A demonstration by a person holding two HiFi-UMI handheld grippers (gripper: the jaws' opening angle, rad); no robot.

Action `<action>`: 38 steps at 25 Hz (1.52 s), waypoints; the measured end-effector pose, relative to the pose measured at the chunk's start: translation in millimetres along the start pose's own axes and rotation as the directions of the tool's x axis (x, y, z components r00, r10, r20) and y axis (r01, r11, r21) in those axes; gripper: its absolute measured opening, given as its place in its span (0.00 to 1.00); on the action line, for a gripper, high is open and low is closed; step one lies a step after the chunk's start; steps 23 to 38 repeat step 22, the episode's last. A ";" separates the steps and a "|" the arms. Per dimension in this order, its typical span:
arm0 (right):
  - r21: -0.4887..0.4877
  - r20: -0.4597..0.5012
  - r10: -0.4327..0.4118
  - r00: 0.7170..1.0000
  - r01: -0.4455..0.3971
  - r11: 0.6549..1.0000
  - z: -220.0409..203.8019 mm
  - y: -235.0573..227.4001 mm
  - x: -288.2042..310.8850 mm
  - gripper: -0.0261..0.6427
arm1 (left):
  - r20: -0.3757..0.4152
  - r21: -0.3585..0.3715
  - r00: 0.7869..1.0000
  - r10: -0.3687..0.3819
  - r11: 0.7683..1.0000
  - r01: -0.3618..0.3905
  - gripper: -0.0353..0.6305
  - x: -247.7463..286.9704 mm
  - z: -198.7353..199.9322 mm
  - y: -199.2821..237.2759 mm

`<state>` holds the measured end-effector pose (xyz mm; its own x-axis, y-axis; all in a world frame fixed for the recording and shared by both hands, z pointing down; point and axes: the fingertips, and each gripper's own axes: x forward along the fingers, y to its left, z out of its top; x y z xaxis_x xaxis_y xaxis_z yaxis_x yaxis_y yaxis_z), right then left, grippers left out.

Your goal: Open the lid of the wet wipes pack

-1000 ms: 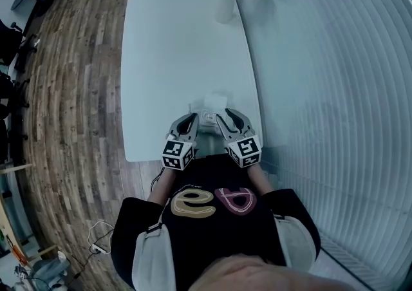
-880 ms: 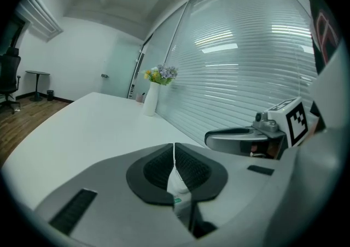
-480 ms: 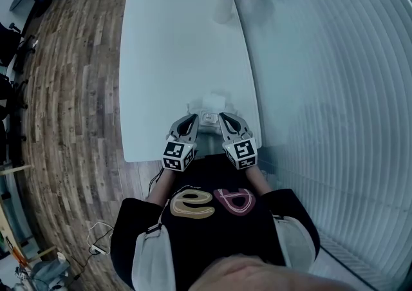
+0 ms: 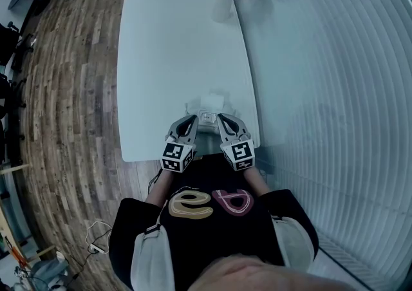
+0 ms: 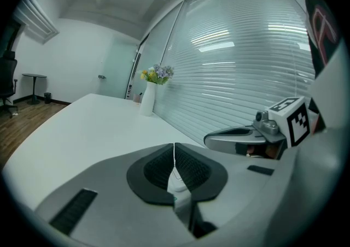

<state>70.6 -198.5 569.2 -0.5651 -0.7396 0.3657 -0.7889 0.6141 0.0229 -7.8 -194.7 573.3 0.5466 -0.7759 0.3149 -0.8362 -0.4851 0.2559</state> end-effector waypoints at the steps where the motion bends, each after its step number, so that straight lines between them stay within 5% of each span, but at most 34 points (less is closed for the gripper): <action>1: 0.001 -0.001 0.002 1.000 -0.002 1.000 -0.4 0.1 0.2 0.06 | -0.001 0.001 1.000 -0.001 1.000 0.001 0.08 0.7 -0.5 -0.3; 38: -0.014 -0.015 -0.011 1.000 0.011 1.000 -3.8 -6.2 -4.7 0.06 | -0.021 0.026 0.999 -0.025 0.999 0.025 0.08 6.9 -5.3 -7.9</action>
